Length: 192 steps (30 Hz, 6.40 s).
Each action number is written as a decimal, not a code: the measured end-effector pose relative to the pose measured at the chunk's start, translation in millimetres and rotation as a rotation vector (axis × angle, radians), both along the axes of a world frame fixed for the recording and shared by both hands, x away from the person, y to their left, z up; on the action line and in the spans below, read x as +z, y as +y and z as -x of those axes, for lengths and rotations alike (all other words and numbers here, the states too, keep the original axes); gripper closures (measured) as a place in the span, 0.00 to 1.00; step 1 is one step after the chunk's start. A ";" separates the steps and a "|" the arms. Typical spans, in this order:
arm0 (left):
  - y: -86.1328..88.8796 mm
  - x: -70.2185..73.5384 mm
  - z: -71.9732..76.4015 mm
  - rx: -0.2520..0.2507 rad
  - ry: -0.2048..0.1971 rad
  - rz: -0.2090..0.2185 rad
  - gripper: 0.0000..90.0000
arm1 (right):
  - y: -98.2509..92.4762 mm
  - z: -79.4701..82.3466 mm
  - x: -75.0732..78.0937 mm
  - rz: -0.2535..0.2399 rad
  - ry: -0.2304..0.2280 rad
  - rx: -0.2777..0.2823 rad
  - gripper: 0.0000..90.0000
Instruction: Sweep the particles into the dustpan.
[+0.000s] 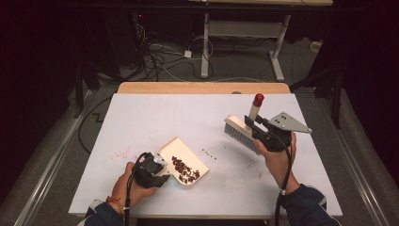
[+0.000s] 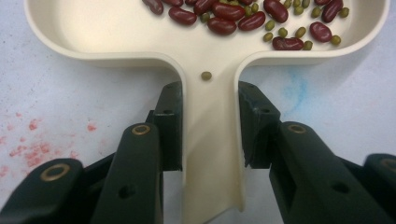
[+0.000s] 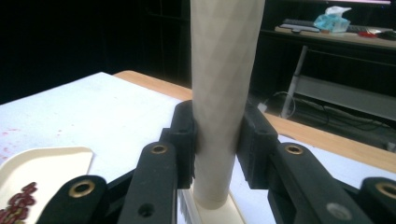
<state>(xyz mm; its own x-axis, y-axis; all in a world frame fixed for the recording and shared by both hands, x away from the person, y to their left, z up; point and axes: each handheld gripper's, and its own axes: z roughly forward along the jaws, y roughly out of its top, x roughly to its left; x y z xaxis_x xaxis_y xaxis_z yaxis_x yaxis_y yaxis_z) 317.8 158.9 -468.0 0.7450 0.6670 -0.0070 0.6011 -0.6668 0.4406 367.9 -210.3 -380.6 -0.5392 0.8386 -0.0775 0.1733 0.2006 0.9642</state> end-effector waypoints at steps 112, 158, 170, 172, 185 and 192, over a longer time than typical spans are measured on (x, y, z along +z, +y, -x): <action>-20.8 3.9 -4.1 0.013 0.035 -0.028 0.71 | 76.1 43.0 -13.8 0.182 -0.030 0.177 0.79; -19.6 3.0 -7.2 0.032 0.028 -0.007 0.71 | 108.9 72.2 -19.6 0.209 0.017 0.350 0.79; -17.8 2.9 -7.1 0.038 0.029 -0.003 0.71 | 95.6 71.4 -6.9 0.175 -0.018 0.330 0.79; -17.7 3.1 -6.8 0.041 0.027 -0.002 0.71 | 92.5 70.0 -5.6 0.173 -0.017 0.325 0.79; -17.5 2.7 -6.9 0.042 0.027 -0.005 0.71 | 75.4 59.2 -4.6 0.179 -0.008 0.303 0.79; -15.2 2.1 -8.6 0.053 0.028 0.008 0.71 | 80.9 56.8 -14.8 0.208 0.021 0.323 0.79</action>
<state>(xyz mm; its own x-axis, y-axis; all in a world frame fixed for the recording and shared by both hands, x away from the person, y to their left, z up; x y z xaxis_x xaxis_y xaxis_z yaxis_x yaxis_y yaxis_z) 326.3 143.7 -465.8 0.7083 0.7052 -0.0332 0.6476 -0.6303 0.4281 311.0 -129.4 -395.4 -0.7761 0.5931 -0.2142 0.0888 0.4391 0.8940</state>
